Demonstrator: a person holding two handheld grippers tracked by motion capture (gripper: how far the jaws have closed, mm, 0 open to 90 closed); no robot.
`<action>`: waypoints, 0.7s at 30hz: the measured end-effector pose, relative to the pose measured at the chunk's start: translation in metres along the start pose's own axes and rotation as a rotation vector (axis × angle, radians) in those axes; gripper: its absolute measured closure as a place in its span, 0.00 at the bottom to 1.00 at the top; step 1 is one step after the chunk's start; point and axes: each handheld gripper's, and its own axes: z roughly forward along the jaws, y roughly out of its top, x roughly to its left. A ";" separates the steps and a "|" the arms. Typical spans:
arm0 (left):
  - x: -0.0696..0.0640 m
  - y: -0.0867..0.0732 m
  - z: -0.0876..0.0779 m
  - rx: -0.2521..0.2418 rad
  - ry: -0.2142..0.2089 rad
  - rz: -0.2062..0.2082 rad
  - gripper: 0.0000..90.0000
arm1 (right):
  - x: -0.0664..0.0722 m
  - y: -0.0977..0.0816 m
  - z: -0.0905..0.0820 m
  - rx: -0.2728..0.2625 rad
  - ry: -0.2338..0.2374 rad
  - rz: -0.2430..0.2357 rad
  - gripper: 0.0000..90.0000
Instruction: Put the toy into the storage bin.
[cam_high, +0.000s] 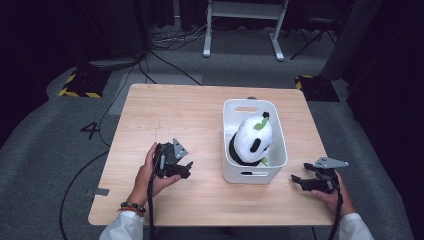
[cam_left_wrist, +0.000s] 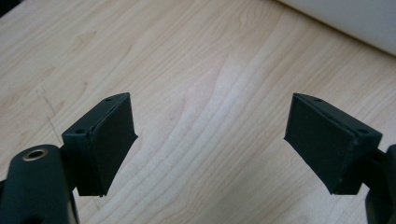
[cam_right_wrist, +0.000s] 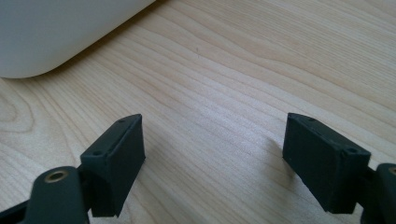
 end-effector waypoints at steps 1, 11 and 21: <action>0.000 -0.002 0.001 0.004 0.002 -0.001 0.18 | 0.000 0.000 0.000 0.000 0.000 0.000 0.23; -0.004 -0.020 0.009 0.041 0.005 -0.004 0.18 | 0.000 0.000 0.000 0.000 0.000 0.000 0.23; -0.005 -0.033 0.013 0.057 -0.003 -0.013 0.18 | 0.000 0.000 0.000 0.000 -0.001 0.000 0.23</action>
